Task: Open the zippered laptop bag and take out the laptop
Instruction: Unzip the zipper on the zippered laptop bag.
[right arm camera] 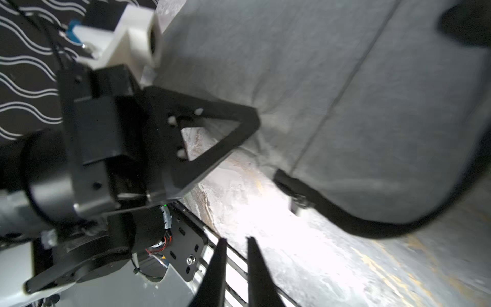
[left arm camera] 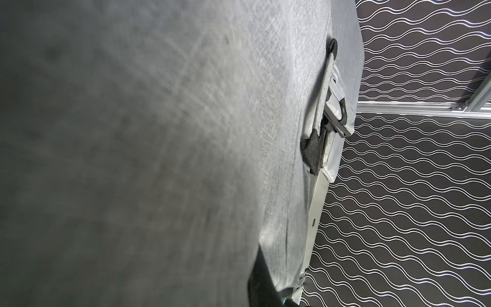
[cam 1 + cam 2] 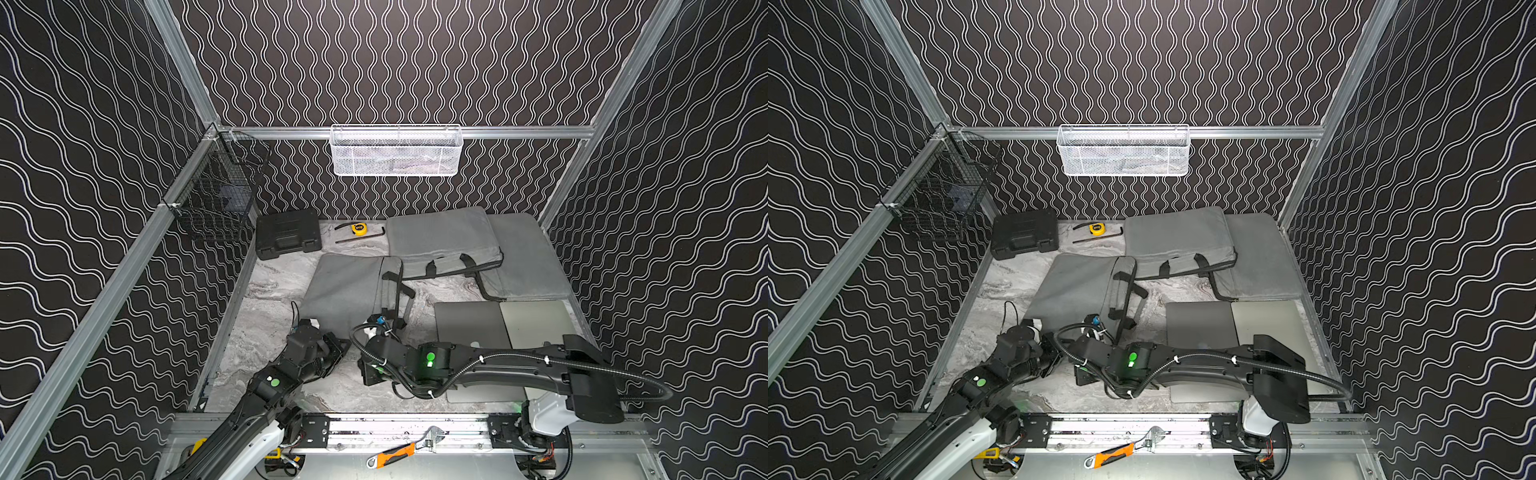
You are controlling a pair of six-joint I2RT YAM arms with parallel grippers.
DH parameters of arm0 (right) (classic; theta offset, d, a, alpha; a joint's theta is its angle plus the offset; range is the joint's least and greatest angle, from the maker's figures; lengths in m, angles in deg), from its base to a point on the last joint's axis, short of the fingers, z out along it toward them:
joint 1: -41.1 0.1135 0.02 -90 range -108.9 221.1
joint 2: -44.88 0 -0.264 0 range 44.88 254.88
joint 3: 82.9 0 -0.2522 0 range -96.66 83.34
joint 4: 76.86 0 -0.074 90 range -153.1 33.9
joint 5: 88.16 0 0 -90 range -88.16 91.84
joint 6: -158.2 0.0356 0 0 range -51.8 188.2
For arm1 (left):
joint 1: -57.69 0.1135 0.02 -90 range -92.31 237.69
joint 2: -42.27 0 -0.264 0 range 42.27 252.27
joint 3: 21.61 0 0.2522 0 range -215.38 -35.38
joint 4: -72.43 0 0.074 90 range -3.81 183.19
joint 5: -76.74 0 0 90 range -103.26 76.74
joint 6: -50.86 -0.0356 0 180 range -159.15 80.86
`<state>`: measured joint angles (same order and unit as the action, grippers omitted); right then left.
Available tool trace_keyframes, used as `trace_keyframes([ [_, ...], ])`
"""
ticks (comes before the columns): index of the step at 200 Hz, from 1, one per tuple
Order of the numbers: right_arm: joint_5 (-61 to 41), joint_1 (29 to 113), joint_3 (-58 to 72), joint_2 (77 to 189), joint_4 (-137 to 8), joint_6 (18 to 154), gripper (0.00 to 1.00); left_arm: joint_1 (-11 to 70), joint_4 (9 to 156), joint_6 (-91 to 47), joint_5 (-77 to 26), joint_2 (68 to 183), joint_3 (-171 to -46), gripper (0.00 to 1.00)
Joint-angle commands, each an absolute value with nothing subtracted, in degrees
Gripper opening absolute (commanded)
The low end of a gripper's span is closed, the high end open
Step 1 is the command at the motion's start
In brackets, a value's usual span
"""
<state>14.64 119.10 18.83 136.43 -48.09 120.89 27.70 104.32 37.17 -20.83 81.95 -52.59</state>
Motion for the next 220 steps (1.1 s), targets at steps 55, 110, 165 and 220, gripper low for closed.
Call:
trace_keyframes([
  [55,15.7,119.1,19.6,140.2,-48.1,124.3,0.30,27.8,102.3,37.0,-20.8,80.9,-52.4,0.00],
  [110,17.9,117.7,16.6,144.0,-44.9,126.1,0.43,27.8,102.7,37.1,-21.0,79.9,-52.4,0.00],
  [165,21.1,115.6,14.0,147.3,-44.0,126.6,0.43,27.7,102.4,37.4,-22.0,79.1,-51.3,0.00],
  [220,19.9,115.4,13.2,147.5,-45.9,122.4,0.25,27.7,101.3,36.9,-21.6,79.1,-50.7,0.00],
])
